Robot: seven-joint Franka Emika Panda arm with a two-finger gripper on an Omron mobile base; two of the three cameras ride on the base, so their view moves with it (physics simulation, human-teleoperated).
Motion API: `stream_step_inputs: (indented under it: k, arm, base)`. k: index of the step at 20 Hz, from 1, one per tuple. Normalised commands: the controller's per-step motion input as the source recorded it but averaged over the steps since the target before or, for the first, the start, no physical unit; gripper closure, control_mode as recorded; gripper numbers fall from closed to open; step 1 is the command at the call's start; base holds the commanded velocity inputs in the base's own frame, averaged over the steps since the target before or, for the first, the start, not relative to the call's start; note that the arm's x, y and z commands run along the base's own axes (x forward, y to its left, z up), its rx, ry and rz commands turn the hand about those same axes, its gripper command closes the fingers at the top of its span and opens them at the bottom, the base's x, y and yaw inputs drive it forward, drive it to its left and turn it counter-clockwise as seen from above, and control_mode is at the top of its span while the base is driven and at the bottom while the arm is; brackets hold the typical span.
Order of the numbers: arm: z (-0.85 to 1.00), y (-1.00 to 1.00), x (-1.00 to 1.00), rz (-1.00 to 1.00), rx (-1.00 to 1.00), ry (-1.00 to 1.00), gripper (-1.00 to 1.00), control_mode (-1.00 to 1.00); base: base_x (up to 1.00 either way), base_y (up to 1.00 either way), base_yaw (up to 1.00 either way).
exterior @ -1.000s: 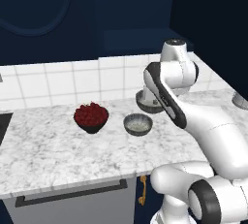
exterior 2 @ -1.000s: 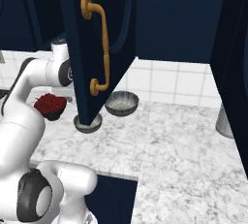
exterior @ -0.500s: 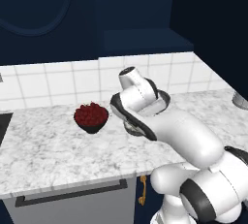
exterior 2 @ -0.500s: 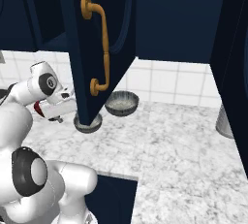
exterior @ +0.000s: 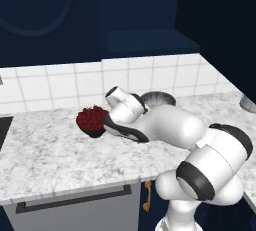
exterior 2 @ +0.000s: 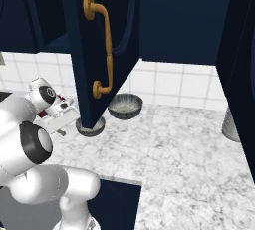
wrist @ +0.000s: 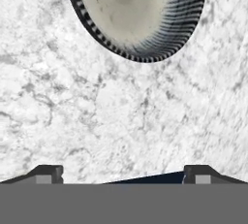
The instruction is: Pick up the bowls on the counter and stack them on top of one another in the open cabinet. Place the smaller bowl on top of the larger bowl.
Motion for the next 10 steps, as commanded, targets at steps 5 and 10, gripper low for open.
stream_step_inputs:
  k: [5, 10]
  arm:
    - [-0.09, 0.0, 0.16, 0.02, 0.0, 0.0, -1.0, -1.0]
    - [-0.29, 0.0, 0.22, 0.01, 0.0, 0.0, -1.0, -1.0]
  base:
    - [0.0, 0.0, 0.0]
    - [0.0, 0.0, 0.0]
